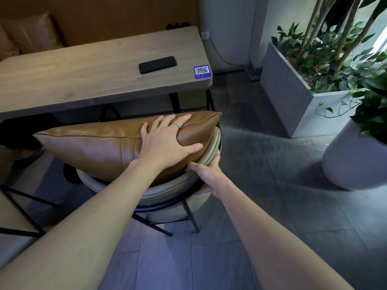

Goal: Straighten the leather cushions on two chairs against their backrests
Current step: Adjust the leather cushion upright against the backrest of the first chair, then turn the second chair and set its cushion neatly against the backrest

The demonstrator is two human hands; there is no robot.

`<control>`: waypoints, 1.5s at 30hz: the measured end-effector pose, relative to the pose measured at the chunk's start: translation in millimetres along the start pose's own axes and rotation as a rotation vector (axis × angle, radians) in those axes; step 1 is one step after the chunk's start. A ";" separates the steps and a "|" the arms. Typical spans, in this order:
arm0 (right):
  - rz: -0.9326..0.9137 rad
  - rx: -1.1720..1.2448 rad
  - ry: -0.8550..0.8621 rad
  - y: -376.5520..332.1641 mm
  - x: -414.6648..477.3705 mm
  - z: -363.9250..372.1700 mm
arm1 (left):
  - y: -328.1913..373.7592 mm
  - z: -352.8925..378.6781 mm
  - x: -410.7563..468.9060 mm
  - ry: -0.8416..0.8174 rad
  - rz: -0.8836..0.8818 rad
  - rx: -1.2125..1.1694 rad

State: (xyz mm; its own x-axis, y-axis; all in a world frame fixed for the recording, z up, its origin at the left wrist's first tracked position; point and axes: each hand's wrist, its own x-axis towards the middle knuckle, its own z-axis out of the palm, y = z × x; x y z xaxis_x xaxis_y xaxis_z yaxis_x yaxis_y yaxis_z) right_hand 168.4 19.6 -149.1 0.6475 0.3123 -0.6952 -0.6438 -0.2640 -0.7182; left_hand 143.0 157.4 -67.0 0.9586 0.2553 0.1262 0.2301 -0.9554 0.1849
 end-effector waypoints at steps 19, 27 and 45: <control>-0.225 -0.689 0.022 -92.4 -106.3 -11.6 | -27.0 -101.4 -59.4 -0.187 -0.074 0.043; -0.687 -1.071 0.235 -173.9 -240.6 83.0 | -65.3 -237.9 -111.4 0.050 -0.129 0.054; -1.551 -1.143 0.114 -127.9 -522.0 445.7 | -305.1 -518.5 -426.4 0.424 -0.490 0.199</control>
State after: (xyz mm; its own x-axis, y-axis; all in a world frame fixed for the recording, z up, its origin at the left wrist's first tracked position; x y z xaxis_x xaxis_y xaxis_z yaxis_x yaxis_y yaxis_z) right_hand -269.0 297.0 319.1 0.3542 0.7857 0.5072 0.9321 -0.2526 -0.2597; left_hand -422.9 416.9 328.2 0.5963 0.6633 0.4521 0.6868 -0.7131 0.1404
